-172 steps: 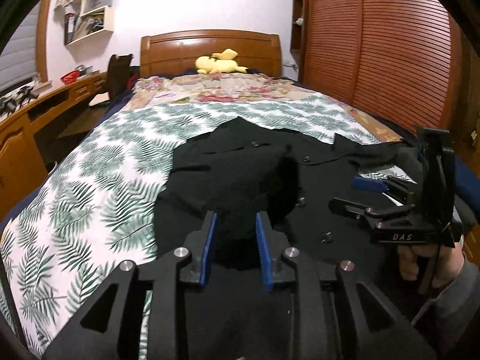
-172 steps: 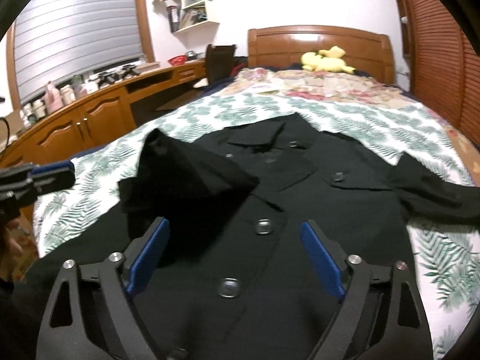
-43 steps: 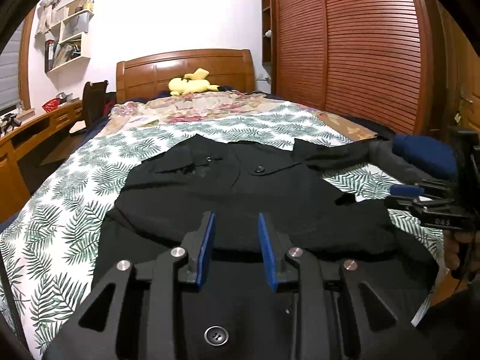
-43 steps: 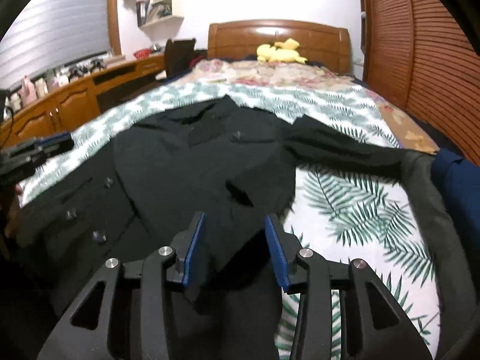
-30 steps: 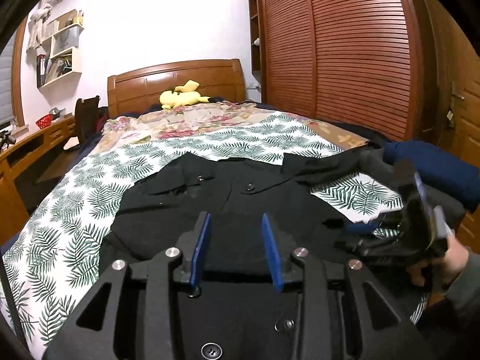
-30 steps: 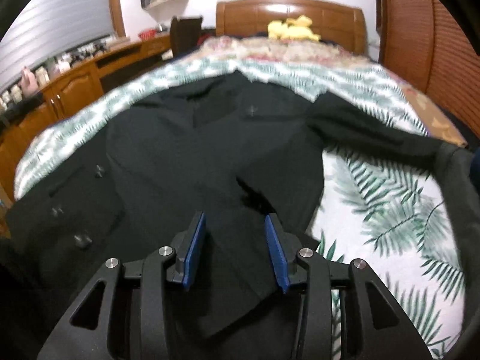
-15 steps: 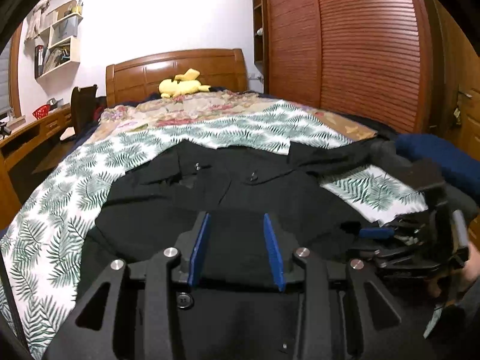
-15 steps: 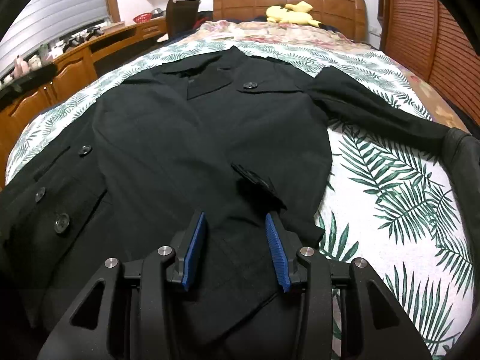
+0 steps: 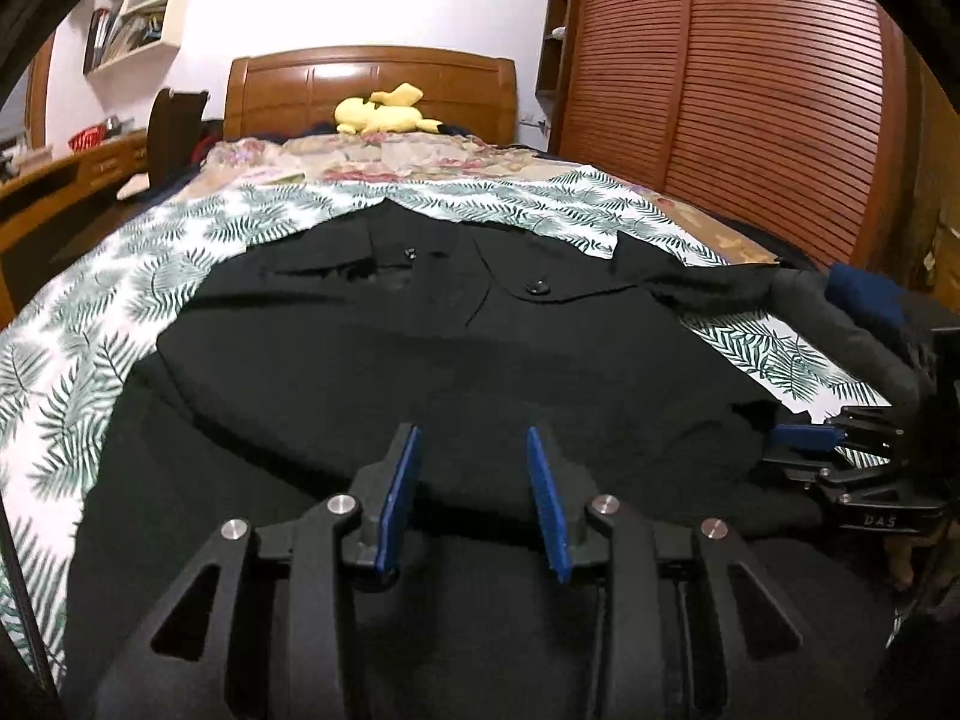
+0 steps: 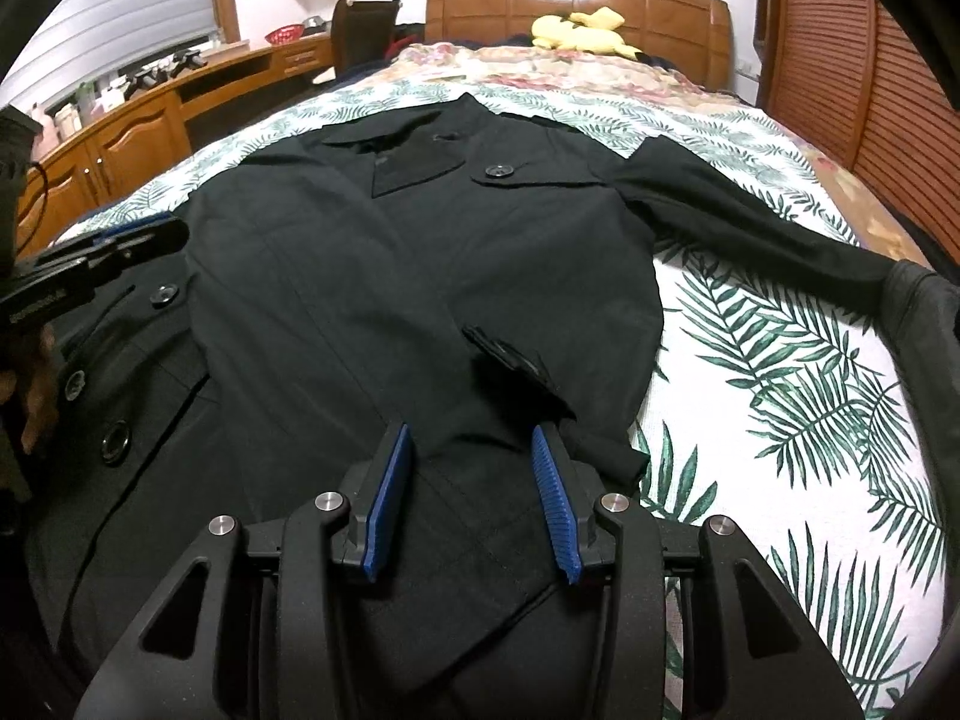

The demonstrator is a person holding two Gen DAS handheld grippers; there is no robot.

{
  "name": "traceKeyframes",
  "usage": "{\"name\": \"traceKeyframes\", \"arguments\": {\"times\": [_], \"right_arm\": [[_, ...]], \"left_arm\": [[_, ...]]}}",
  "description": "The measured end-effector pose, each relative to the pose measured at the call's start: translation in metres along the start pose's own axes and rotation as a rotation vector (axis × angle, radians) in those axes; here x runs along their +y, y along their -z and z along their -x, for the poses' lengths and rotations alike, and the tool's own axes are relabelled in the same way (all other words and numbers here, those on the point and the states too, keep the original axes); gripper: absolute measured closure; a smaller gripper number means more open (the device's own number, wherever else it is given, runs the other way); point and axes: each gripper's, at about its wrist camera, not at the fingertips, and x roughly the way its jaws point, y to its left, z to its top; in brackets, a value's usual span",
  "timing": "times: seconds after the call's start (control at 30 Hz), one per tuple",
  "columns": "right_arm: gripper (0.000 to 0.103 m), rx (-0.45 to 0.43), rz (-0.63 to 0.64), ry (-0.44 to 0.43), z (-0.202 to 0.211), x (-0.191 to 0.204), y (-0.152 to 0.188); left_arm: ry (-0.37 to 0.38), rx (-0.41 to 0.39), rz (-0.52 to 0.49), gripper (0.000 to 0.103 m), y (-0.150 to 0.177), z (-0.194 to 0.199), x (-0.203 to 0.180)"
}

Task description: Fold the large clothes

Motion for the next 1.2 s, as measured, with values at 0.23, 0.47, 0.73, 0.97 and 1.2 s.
{"name": "traceKeyframes", "arguments": {"times": [0.23, 0.47, 0.73, 0.97, 1.2], "right_arm": [[0.061, -0.111, -0.048, 0.012, 0.036, -0.014, -0.005], [0.035, -0.208, -0.174, 0.141, 0.060, -0.074, -0.035], [0.035, -0.092, -0.269, 0.275, 0.008, -0.161, -0.082], [0.035, 0.029, -0.449, 0.288, -0.046, -0.224, -0.089], [0.077, 0.076, -0.516, 0.299, -0.065, -0.248, -0.093]], "left_arm": [[-0.001, 0.012, 0.008, 0.068, 0.001, -0.003, 0.000], [0.008, 0.008, -0.018, 0.068, 0.001, -0.002, -0.003], [-0.017, 0.003, -0.087, 0.068, 0.000, -0.002, -0.015], [-0.010, -0.035, -0.120, 0.068, 0.001, 0.006, -0.021], [-0.011, -0.042, -0.140, 0.068, 0.001, 0.008, -0.025]]}}
